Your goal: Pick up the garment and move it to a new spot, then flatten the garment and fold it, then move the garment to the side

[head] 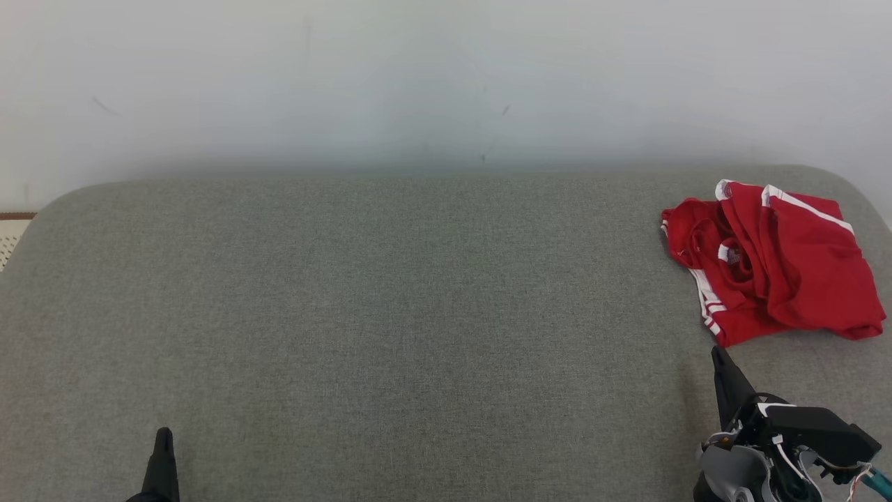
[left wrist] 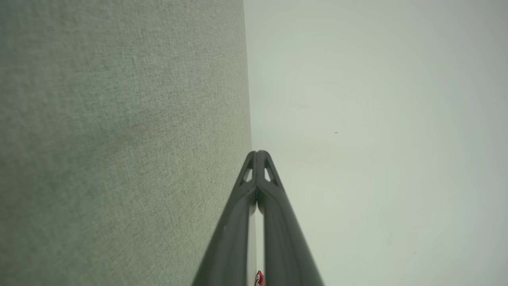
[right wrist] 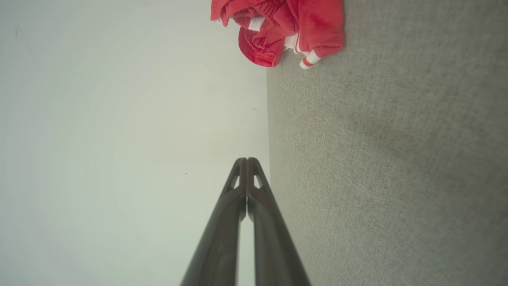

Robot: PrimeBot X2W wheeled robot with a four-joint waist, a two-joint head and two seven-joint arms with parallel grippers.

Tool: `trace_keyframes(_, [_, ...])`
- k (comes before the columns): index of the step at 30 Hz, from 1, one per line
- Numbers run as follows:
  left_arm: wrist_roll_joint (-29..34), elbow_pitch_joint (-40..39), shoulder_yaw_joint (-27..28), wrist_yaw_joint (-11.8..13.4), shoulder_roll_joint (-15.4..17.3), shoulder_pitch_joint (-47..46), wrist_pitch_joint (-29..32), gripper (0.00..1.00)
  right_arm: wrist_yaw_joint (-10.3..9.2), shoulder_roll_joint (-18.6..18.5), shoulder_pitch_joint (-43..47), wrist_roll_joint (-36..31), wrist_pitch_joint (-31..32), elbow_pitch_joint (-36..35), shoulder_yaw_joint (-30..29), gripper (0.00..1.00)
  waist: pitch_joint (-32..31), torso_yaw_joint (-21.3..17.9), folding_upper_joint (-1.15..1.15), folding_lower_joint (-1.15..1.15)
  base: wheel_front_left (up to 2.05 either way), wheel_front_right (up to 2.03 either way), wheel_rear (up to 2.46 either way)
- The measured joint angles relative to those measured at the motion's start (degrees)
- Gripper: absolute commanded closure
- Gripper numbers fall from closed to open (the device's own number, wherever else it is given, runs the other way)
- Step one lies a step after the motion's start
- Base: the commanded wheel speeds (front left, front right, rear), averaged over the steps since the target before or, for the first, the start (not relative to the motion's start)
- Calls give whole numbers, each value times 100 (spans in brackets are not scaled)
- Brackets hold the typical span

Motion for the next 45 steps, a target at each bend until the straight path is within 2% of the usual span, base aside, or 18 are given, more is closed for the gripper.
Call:
trace_keyframes(8, [-232,77,63,-52,-36,-80,57,100,0,8,-74,288,52,77,-57,100,21,7,0,0,0,0,0])
trace_keyframes(45, [-234,82,83,-52,-47,-80,75,100,0,18,-92,292,57,79,-77,100,21,7,0,0,0,0,0])
